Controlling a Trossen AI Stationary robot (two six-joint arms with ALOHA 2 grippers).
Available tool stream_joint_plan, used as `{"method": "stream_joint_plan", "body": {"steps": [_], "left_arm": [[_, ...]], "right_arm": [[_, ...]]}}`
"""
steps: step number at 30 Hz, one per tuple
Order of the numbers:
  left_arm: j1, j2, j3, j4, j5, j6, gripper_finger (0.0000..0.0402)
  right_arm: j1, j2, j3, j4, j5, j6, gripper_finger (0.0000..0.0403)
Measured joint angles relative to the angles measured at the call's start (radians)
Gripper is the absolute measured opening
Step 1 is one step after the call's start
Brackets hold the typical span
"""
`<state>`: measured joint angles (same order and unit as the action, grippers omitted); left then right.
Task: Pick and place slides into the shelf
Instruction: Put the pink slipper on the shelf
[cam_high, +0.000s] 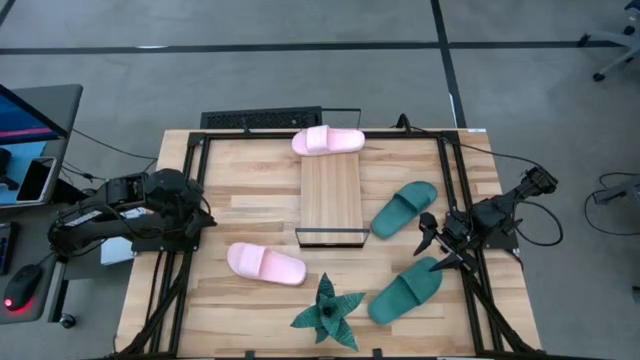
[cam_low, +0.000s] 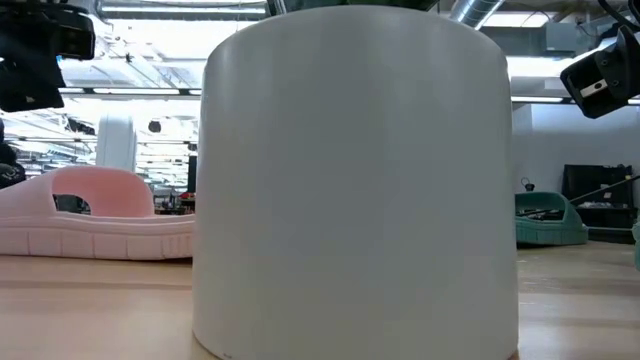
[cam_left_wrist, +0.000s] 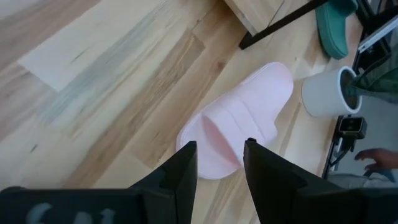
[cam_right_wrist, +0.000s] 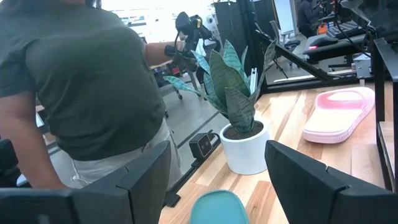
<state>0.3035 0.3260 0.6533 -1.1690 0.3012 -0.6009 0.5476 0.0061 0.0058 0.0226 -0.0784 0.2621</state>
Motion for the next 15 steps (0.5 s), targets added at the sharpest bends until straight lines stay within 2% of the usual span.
{"method": "stream_joint_plan", "body": {"steps": [9, 15], "left_arm": [[0.0, 0.0, -0.047, 0.043, 0.008, -0.102, 0.0119], [0.0, 0.0, -0.105, 0.142, 0.073, -0.104, 0.0119]], "right_arm": [[0.0, 0.0, 0.0, 0.0, 0.0, 0.0, 0.0254], [0.0, 0.0, 0.0, 0.0, 0.0, 0.0, 0.0254]]}}
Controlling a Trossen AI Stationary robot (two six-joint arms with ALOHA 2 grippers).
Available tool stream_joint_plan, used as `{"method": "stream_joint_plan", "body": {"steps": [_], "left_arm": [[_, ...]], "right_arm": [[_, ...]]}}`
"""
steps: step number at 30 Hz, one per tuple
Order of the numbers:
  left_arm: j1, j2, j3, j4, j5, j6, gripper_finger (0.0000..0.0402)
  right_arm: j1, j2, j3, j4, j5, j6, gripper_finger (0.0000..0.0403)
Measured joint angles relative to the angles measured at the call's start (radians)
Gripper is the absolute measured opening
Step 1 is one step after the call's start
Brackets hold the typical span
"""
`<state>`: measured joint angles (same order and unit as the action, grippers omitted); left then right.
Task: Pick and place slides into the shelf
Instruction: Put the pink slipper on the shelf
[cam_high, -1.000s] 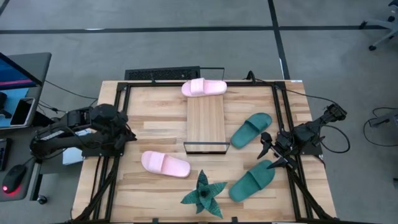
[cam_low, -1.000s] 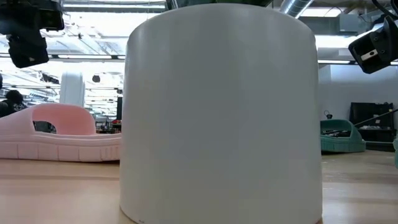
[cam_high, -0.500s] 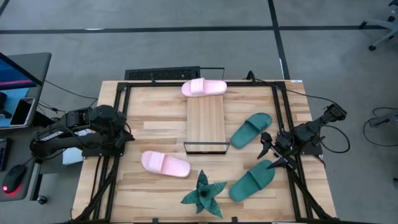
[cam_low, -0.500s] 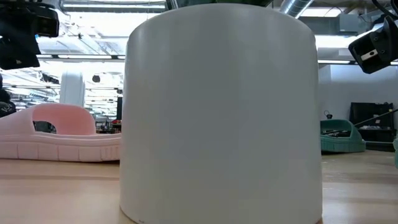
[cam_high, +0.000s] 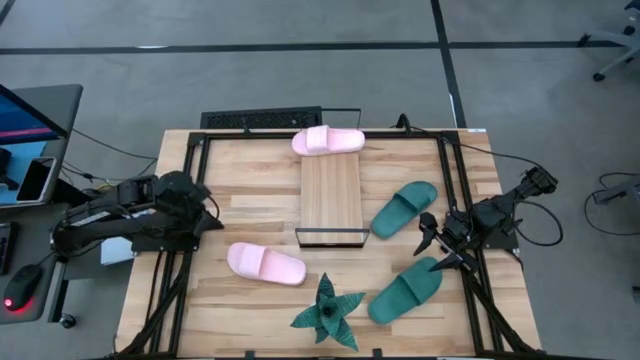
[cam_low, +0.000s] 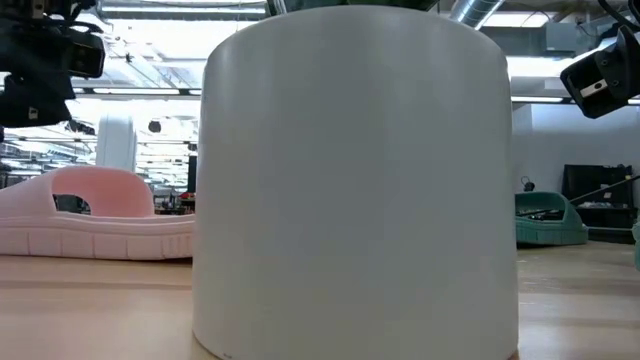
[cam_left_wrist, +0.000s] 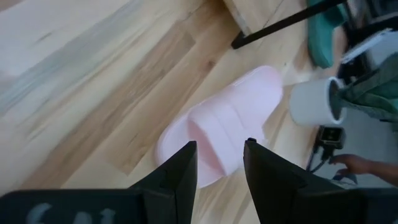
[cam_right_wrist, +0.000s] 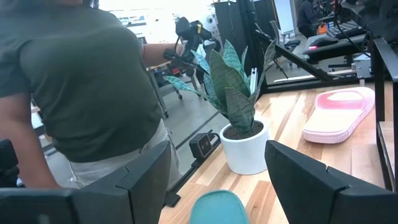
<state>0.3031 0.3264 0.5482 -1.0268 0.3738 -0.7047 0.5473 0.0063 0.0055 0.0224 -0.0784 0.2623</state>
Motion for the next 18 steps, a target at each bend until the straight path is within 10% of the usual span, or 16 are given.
{"method": "stream_joint_plan", "body": {"steps": [18], "left_arm": [[-0.117, 0.001, -0.092, 0.035, 0.025, 0.011, 0.0119]], "right_arm": [[0.0, 0.0, 0.0, 0.0, 0.0, 0.0, 0.0254]]}}
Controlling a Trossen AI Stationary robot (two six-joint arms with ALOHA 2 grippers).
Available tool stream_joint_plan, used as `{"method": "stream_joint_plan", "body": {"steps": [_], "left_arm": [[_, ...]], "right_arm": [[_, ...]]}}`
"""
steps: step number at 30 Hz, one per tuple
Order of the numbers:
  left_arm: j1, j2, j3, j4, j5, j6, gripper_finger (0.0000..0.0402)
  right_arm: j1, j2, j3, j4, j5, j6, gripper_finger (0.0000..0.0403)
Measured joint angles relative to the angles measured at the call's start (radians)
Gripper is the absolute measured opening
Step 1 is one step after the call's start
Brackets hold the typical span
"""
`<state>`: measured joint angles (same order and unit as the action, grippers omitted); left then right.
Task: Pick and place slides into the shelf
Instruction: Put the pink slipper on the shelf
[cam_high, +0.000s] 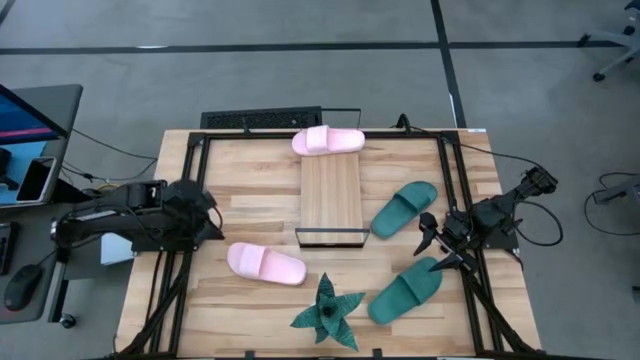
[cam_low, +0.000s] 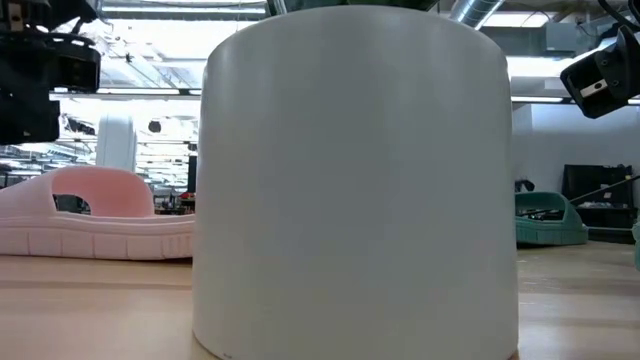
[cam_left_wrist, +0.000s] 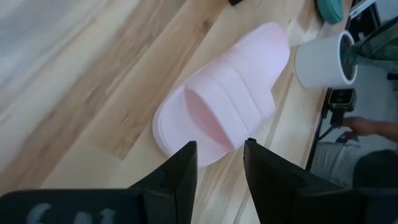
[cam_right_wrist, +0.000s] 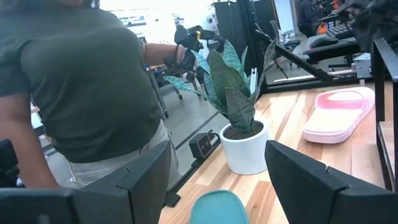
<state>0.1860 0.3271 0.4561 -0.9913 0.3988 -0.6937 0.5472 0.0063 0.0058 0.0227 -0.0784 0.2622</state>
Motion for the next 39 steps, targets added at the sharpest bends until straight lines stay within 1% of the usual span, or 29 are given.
{"method": "stream_joint_plan", "body": {"steps": [3, 9, 18, 28, 39], "left_arm": [[-0.021, 0.0, -0.02, 0.021, -0.007, -0.019, 0.0119], [-0.051, 0.031, -0.022, 0.025, -0.038, -0.036, 0.0119], [-0.097, 0.143, -0.023, 0.106, -0.045, -0.031, 0.0119], [-0.155, 0.233, -0.023, 0.121, -0.078, -0.023, 0.0119], [-0.207, 0.316, -0.023, 0.128, -0.185, -0.093, 0.0119]], "right_arm": [[0.0, 0.0, 0.0, 0.0, 0.0, 0.0, 0.0254], [0.0, 0.0, 0.0, 0.0, 0.0, 0.0, 0.0254], [0.0, 0.0, 0.0, 0.0, 0.0, 0.0, 0.0254], [0.0, 0.0, 0.0, 0.0, 0.0, 0.0, 0.0254], [0.0, 0.0, 0.0, 0.0, 0.0, 0.0, 0.0254]]}}
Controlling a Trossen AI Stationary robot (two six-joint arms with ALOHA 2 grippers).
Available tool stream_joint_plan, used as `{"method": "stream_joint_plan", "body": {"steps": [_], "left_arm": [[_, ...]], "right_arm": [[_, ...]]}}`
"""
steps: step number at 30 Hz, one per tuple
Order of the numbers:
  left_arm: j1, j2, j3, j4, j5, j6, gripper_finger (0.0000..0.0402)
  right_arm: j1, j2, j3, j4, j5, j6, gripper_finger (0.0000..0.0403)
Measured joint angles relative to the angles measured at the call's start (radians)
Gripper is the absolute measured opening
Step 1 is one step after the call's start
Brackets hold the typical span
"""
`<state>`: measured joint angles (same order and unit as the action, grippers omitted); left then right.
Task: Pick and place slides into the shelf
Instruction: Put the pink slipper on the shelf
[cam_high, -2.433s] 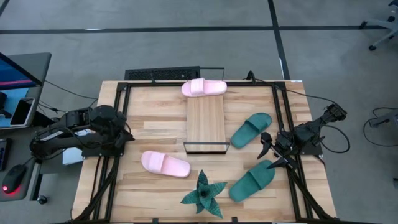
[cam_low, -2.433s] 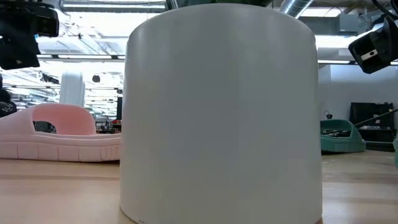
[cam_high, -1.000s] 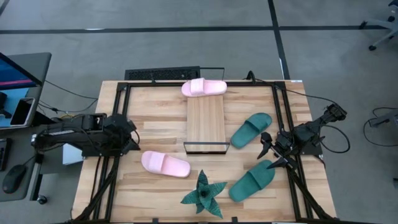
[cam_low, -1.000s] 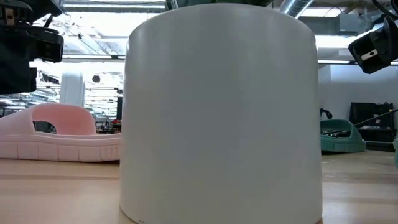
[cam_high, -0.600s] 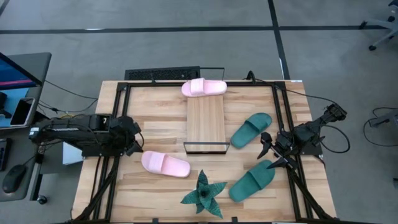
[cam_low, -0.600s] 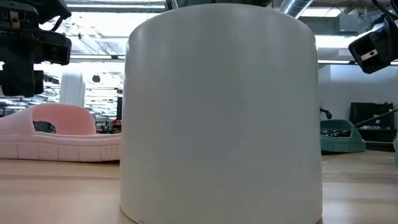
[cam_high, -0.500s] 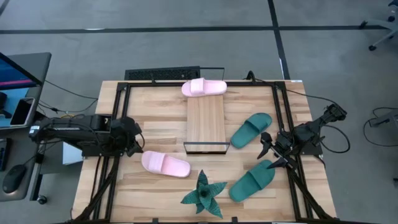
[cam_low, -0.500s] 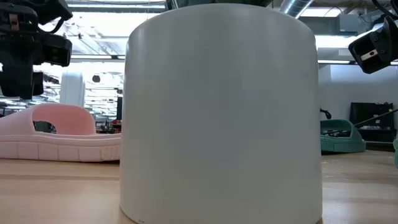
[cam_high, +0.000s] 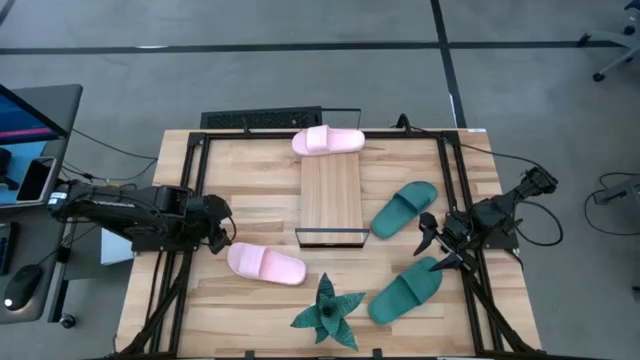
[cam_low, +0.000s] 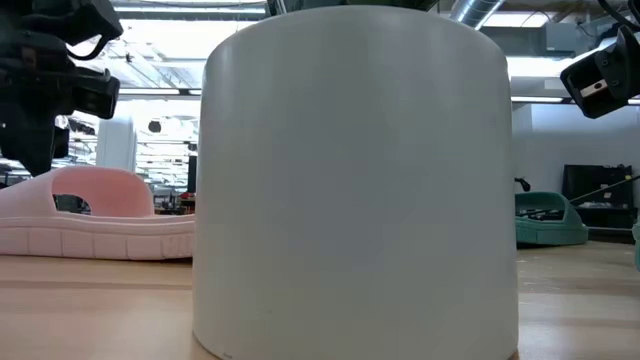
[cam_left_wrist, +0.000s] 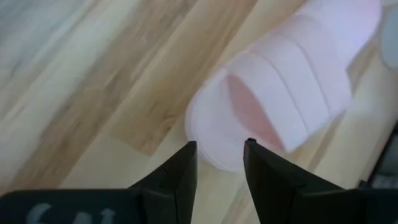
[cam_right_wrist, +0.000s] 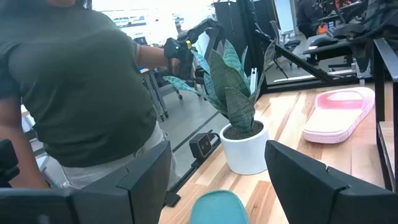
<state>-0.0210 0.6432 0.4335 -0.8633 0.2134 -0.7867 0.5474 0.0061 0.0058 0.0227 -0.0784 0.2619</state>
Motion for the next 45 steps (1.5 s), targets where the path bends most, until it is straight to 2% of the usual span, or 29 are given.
{"method": "stream_joint_plan", "body": {"steps": [18, 31, 39, 45], "left_arm": [[-0.074, 0.196, 0.0, 0.115, -0.017, -0.022, 0.0119], [-0.115, 0.308, 0.0, 0.125, -0.018, -0.023, 0.0119], [-0.116, 0.328, 0.001, 0.209, -0.026, -0.023, 0.0119], [-0.116, 0.328, 0.002, 0.212, -0.059, -0.023, 0.0119]], "right_arm": [[0.0, 0.0, 0.0, 0.0, 0.0, 0.0, 0.0254], [0.0, 0.0, 0.0, 0.0, 0.0, 0.0, 0.0254], [0.0, 0.0, 0.0, 0.0, 0.0, 0.0, 0.0254], [0.0, 0.0, 0.0, 0.0, 0.0, 0.0, 0.0254]]}}
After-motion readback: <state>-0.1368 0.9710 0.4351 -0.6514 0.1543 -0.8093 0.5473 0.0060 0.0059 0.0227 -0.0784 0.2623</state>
